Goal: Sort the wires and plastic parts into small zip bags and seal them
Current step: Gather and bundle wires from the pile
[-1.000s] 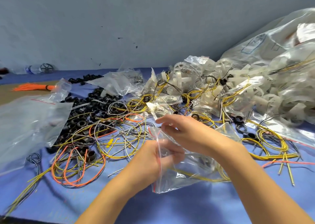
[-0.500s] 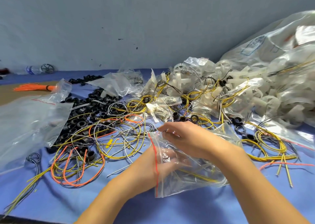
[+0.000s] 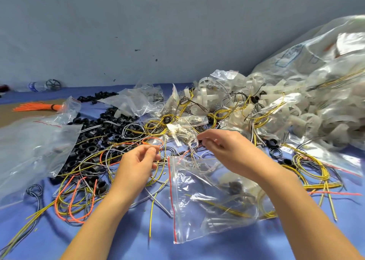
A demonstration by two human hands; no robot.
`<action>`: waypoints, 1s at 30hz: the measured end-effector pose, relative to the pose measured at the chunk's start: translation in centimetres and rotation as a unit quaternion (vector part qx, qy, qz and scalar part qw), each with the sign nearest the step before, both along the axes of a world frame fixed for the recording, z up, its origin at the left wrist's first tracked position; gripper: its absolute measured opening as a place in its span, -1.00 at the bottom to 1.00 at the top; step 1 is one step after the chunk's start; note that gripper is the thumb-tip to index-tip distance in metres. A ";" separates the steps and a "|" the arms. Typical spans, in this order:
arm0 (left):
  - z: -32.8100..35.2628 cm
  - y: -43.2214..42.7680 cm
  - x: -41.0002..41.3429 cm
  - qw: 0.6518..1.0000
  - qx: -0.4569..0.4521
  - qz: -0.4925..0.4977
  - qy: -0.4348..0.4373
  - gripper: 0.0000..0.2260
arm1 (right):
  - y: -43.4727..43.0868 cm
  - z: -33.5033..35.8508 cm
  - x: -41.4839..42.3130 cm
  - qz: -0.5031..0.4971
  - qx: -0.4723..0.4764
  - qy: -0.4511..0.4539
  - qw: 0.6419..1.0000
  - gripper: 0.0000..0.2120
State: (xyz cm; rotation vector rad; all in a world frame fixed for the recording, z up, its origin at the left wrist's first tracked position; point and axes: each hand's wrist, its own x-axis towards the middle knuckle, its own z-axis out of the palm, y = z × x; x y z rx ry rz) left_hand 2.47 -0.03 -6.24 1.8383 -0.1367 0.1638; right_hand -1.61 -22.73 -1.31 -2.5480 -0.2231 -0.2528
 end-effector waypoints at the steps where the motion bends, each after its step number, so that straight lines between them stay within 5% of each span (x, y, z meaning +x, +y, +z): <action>1: 0.1 -0.3 0.2 1.000 0.017 0.009 -0.018 -0.80 | -0.5 0.0 0.0 -0.011 0.003 -0.003 1.000 -0.73; 8: -0.1 -2.1 4.0 0.964 0.250 0.036 -0.087 -0.74 | -2.6 -0.1 0.5 -0.052 0.033 0.006 0.998 -0.75; 20: -2.0 -3.9 10.6 0.898 0.415 0.135 0.057 -0.61 | -4.9 -0.2 0.5 -0.060 0.051 0.005 0.997 -0.75; 22: -2.0 -4.1 11.1 0.903 0.400 0.148 0.057 -0.63 | -5.3 -0.1 0.3 -0.065 0.046 0.008 0.997 -0.75; 26: -1.4 -4.3 11.4 0.972 0.202 0.118 0.003 -0.68 | -5.8 0.2 -0.3 -0.064 0.033 0.010 0.997 -0.74; 30: -1.0 -4.1 10.5 0.983 0.124 0.129 -0.035 -0.70 | -6.0 0.3 -0.8 -0.067 0.030 0.006 0.997 -0.74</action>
